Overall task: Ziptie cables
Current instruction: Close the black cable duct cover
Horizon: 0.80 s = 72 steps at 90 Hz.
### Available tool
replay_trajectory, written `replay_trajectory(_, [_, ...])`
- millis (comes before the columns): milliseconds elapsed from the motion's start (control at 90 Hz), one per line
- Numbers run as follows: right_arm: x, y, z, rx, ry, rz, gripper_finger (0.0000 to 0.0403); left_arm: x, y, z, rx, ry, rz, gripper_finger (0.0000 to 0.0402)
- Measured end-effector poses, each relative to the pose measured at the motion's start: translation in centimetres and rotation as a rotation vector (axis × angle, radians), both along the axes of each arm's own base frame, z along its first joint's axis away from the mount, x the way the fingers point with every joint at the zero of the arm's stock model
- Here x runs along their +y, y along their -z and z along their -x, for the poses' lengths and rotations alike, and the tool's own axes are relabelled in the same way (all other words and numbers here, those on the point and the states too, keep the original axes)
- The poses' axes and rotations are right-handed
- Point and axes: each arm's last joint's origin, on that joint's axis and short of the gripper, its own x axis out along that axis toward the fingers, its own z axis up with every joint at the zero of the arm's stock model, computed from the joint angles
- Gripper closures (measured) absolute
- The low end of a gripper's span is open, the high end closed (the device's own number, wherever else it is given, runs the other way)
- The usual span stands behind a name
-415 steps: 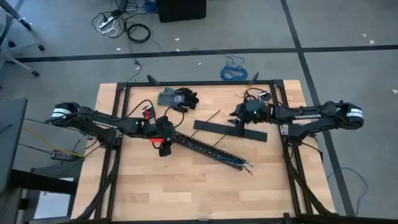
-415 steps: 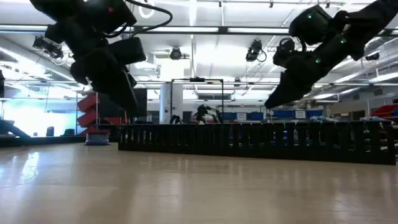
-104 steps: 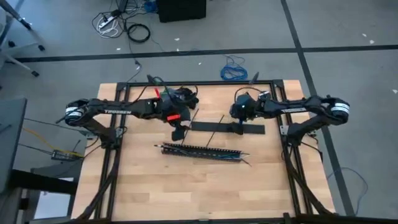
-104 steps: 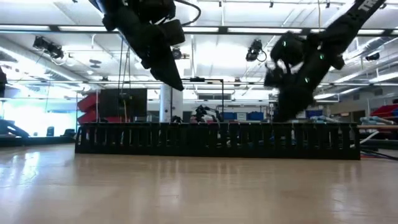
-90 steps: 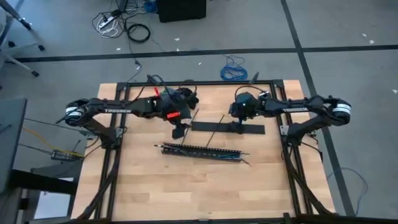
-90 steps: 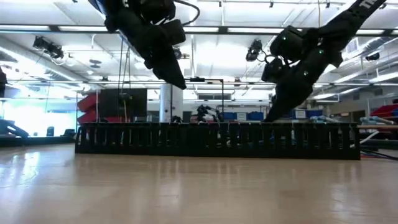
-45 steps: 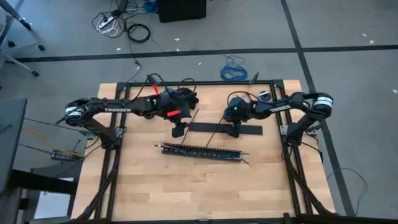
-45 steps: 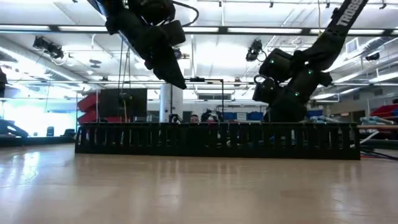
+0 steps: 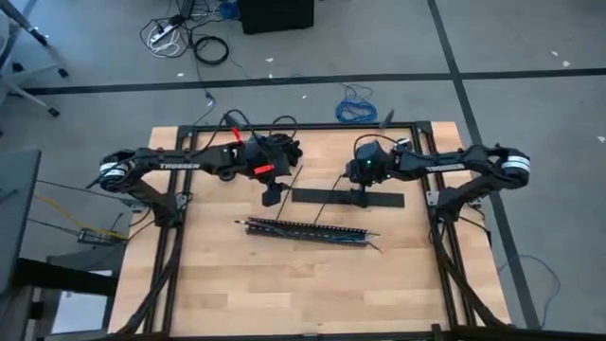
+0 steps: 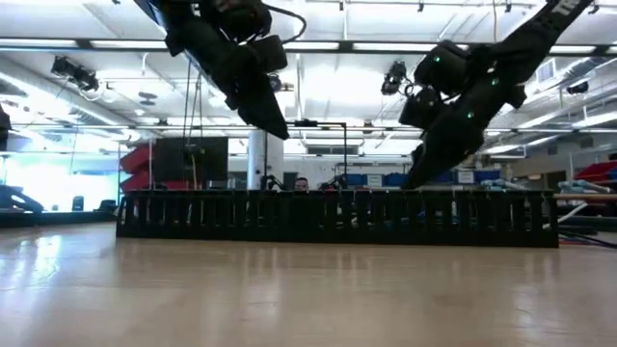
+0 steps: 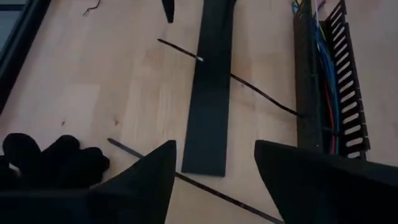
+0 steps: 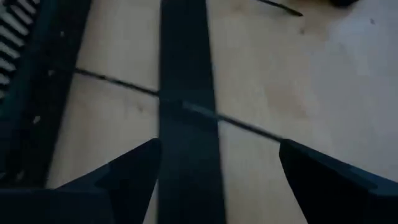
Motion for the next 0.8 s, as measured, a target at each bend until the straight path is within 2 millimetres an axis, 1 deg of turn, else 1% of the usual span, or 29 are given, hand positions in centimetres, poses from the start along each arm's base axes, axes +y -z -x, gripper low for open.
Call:
replay_trajectory(133, [0.5, 0.0, 0.0, 0.004, 0.001, -0.021, 0.0081, 0.0, -0.1, 0.0, -0.007, 0.004, -0.005, 0.0188])
replay_trajectory(267, [0.5, -0.4, -0.6, -0.063, -0.019, 0.015, 0.0083, 0.2, -0.2, -0.2, -0.031, -0.002, -0.010, 0.0188])
replay_trajectory(444, [0.3, -0.9, -1.0, -0.121, -0.046, 0.075, 0.0084, 0.3, -0.3, -0.2, -0.039, -0.049, 0.035, 0.0188])
replay_trajectory(800, [0.3, -1.0, -1.0, -0.123, -0.045, 0.072, 0.0095, 0.3, -0.4, -0.3, -0.071, -0.147, 0.138, 0.0188])
